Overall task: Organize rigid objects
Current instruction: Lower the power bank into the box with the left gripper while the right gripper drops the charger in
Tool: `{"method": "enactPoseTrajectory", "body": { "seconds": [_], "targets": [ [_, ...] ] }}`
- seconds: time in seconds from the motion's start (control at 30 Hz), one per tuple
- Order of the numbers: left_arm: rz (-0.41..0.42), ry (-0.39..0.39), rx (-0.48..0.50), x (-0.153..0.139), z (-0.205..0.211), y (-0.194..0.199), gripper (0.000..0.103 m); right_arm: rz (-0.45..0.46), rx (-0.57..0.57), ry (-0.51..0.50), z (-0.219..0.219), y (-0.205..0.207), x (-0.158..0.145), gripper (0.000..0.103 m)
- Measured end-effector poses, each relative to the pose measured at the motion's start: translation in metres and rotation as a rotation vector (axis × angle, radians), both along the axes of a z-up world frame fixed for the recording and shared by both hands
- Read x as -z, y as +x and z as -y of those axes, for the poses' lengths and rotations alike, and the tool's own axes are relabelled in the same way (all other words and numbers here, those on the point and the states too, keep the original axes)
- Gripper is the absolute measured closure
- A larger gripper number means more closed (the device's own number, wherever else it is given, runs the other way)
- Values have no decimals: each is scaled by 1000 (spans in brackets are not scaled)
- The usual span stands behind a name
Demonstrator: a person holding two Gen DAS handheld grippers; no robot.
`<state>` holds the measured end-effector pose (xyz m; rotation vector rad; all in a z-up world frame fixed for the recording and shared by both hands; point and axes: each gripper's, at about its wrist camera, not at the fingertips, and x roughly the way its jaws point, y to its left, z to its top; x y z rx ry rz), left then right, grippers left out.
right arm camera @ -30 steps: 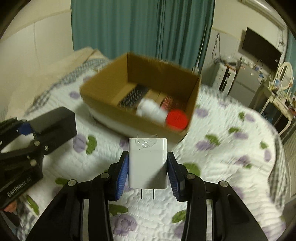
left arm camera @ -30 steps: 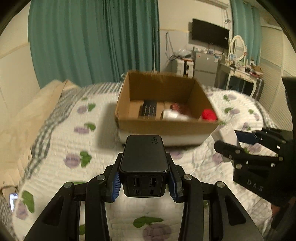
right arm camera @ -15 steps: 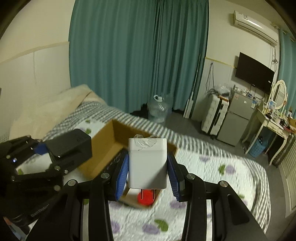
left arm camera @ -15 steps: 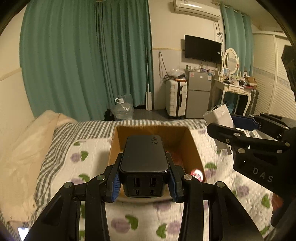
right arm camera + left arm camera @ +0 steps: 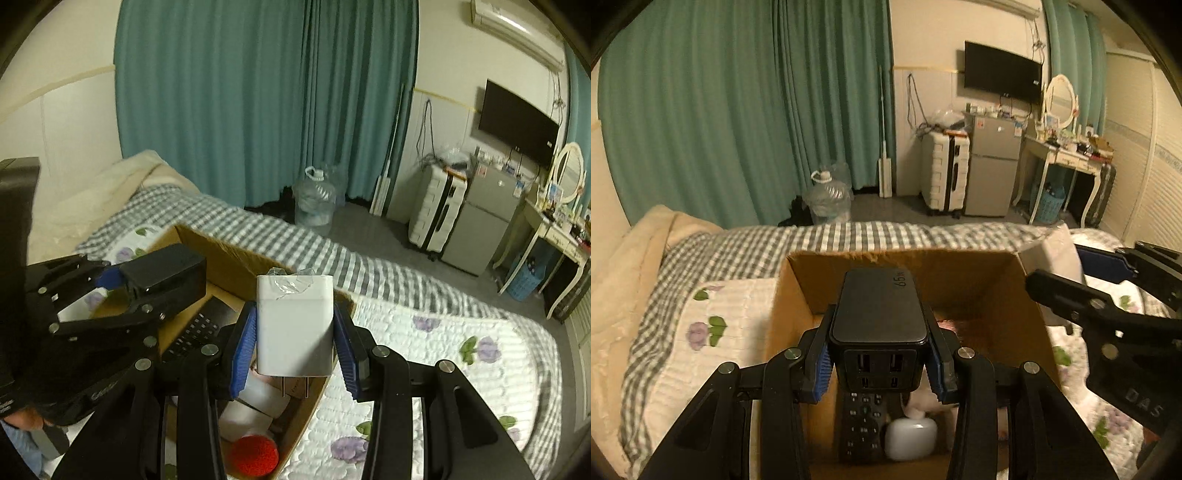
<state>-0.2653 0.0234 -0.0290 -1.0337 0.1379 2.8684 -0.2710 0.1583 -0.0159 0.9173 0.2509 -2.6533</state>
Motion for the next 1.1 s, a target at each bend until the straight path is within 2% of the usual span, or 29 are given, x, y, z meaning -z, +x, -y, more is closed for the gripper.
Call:
{"method": "enactPoseTrajectory", "body": {
  "seconds": [0.23, 0.4, 0.47, 0.5, 0.53, 0.67, 0.8, 1.1],
  "targets": [
    [36, 4, 13, 27, -4, -18, 61, 45, 6, -14, -6, -19, 27, 63],
    [52, 6, 23, 29, -5, -15, 58, 57, 12, -20, -10, -22, 33, 63],
    [1, -3, 7, 23, -5, -8, 50, 52, 17, -19, -10, -19, 31, 63],
    [-19, -5, 1, 19, -4, -6, 41, 50, 19, -20, -11, -18, 29, 63],
    [-31, -4, -5, 15, -3, -3, 38, 45, 22, -22, -11, -16, 26, 63],
    [-45, -10, -22, 1, 4, 6, 38, 27, 34, -34, -13, -11, 16, 63],
    [-83, -57, -43, -8, 9, 17, 37, 19, 22, -28, -6, -8, 12, 63],
    [-89, -60, -77, -2, 24, 21, 36, 75, 25, 21, 20, -30, 47, 63]
  ]
}}
